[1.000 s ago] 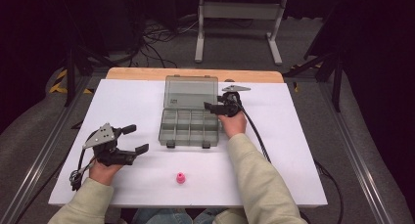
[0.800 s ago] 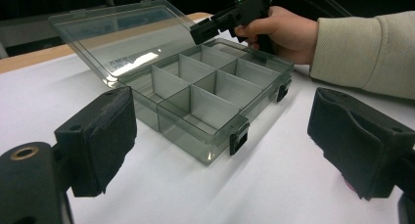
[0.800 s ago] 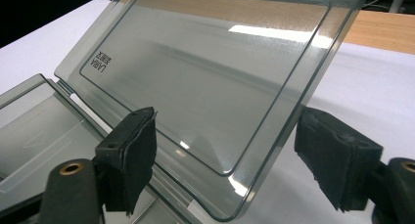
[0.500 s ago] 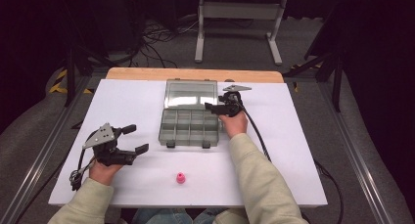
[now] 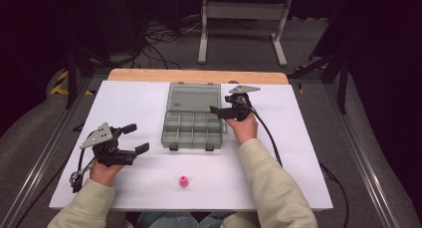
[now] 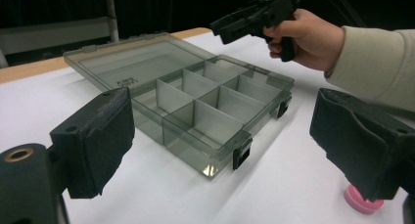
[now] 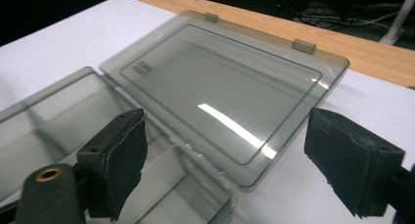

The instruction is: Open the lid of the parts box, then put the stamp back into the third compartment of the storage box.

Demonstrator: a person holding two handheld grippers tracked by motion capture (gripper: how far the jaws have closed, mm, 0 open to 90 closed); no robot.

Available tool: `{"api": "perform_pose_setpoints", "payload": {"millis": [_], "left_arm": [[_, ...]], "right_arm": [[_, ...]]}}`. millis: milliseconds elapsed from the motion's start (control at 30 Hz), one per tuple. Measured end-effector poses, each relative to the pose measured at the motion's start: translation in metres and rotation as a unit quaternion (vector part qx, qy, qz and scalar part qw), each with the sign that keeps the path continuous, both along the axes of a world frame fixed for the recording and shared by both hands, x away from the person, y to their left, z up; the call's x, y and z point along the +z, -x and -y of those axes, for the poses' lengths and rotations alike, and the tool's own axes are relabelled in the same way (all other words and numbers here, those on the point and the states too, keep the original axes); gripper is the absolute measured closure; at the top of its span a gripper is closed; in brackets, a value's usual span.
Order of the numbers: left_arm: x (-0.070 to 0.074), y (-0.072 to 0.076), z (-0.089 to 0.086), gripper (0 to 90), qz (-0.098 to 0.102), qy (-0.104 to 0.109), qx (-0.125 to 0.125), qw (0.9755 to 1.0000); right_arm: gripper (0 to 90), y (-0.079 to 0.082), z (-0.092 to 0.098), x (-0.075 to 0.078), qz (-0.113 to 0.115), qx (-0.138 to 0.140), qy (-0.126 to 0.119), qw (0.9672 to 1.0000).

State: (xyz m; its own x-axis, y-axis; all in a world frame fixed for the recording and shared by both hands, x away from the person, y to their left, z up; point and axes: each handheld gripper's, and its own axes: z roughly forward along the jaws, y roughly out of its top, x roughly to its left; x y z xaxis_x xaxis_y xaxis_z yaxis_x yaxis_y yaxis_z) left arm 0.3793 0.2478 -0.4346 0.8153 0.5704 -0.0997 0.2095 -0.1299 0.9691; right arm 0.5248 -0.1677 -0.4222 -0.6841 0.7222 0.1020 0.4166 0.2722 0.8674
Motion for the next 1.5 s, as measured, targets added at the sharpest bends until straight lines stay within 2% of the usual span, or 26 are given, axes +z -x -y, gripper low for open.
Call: {"api": "perform_pose_setpoints", "payload": {"millis": [133, 233, 367, 467, 500, 600, 700, 767, 967, 1067, 1133, 1200, 1367, 1500], "left_arm": [[0.003, 0.001, 0.000, 9.3, 0.008, -0.002, 0.000, 1.0000], [0.005, 0.003, 0.000, 8.6, 0.005, -0.005, 0.010, 0.9999], [0.008, 0.007, 0.001, 7.5, 0.012, -0.005, 0.010, 0.9999], [0.009, 0.009, 0.002, 6.8, 0.016, -0.005, 0.008, 0.9998], [0.009, 0.009, 0.002, 6.8, 0.015, -0.005, 0.006, 0.9999], [0.009, 0.012, 0.001, 6.4, 0.015, -0.006, 0.006, 0.9999], [0.010, 0.014, 0.000, 6.5, 0.020, -0.016, 0.010, 0.9996], [0.011, 0.016, 0.001, 6.0, 0.024, -0.018, 0.013, 0.9995], [0.011, 0.019, -0.001, 5.0, 0.025, -0.015, 0.015, 0.9995], [0.011, 0.019, -0.002, 5.0, 0.024, -0.012, 0.016, 0.9995], [0.011, 0.019, -0.003, 5.0, 0.027, -0.011, 0.018, 0.9994], [0.011, 0.019, -0.003, 5.0, 0.027, -0.012, 0.018, 0.9994], [0.010, 0.019, -0.004, 5.1, 0.025, -0.012, 0.018, 0.9995], [0.010, 0.019, -0.004, 5.2, 0.023, -0.011, 0.019, 0.9995]], "right_arm": [[13.4, 0.017, 0.001, 0.013, 0.023, 0.016, 0.009, 0.9996], [10.5, 0.026, 0.002, 0.021, 0.012, 0.020, 0.022, 0.9995], [9.6, 0.035, 0.003, 0.028, 0.013, 0.031, 0.026, 0.9991], [9.5, 0.049, -0.001, 0.032, 0.029, 0.047, 0.032, 0.9980], [9.5, 0.049, -0.001, 0.032, 0.029, 0.047, 0.032, 0.9980], [8.0, 0.065, -0.005, 0.035, 0.044, 0.063, 0.038, 0.9963], [4.9, 0.080, -0.013, 0.041, 0.054, 0.073, 0.061, 0.9940], [4.9, 0.088, -0.018, 0.045, 0.062, 0.085, 0.066, 0.9923], [4.9, 0.106, -0.028, 0.050, 0.074, 0.113, 0.063, 0.9888], [5.3, 0.113, -0.032, 0.051, 0.073, 0.129, 0.057, 0.9873], [5.4, 0.115, -0.034, 0.050, 0.071, 0.132, 0.063, 0.9867], [6.0, 0.119, -0.037, 0.050, 0.069, 0.140, 0.072, 0.9851], [6.7, 0.125, -0.045, 0.053, 0.063, 0.165, 0.077, 0.9813], [7.4, 0.133, -0.052, 0.054, 0.060, 0.186, 0.087, 0.9768]]}}
